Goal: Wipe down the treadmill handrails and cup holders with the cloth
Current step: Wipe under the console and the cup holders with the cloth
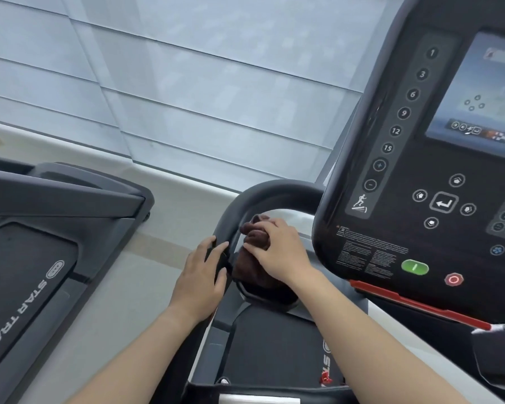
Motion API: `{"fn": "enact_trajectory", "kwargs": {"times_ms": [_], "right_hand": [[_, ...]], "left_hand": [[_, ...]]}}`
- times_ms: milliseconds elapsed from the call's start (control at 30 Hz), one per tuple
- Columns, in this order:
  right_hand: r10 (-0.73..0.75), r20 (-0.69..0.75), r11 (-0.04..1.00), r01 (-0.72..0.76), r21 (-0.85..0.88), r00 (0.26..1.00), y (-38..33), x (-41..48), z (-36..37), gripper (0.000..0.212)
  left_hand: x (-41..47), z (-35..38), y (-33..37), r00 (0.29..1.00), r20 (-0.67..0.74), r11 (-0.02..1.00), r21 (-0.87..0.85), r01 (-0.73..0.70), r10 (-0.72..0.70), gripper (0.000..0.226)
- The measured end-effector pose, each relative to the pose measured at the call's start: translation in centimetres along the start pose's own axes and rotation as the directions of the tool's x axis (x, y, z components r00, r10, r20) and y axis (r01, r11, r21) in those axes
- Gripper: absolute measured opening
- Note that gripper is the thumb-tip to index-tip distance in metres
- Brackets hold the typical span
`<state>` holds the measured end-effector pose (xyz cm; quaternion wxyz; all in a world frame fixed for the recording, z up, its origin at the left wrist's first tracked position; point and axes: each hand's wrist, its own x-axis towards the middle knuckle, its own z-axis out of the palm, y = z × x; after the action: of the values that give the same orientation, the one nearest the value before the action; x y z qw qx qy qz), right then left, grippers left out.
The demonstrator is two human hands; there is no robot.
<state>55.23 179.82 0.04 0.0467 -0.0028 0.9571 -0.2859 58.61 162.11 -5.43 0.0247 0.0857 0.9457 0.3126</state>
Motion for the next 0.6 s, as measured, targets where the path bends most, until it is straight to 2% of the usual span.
{"fn": "enact_trajectory", "kwargs": {"times_ms": [67,133,267,367,500,600], "right_hand": [[-0.016,0.08,0.998,0.021,-0.06,0.997,0.0,-0.1,0.2,0.043],[-0.039,0.101,0.998,0.043,-0.041,0.994,0.1,-0.7,-0.1,0.042],[-0.07,0.066,0.997,0.068,0.036,0.995,0.0,-2.0,-1.5,0.038],[-0.106,0.038,0.994,0.105,0.027,0.994,-0.7,-3.4,-1.4,0.039],[-0.082,0.165,0.983,0.107,-0.151,0.983,-0.3,-6.4,1.0,0.044],[-0.118,0.082,0.971,0.132,-0.201,0.99,1.1,-8.1,1.7,0.041]], "left_hand": [[0.0,0.0,0.0,1.0,-0.012,1.0,-0.019,-0.004,0.004,0.046],[0.1,-0.1,0.0,1.0,-0.027,1.0,-0.025,-0.011,0.011,0.045],[0.1,-0.1,-0.1,0.999,-0.036,0.999,-0.038,-0.02,0.018,0.043],[0.2,0.0,-0.2,0.999,-0.036,0.999,-0.049,-0.022,0.02,0.043],[0.1,-0.1,-0.3,0.999,-0.027,0.999,-0.048,-0.025,0.024,0.043],[0.1,-0.1,-0.3,0.999,-0.018,0.999,-0.04,-0.03,0.029,0.043]]}}
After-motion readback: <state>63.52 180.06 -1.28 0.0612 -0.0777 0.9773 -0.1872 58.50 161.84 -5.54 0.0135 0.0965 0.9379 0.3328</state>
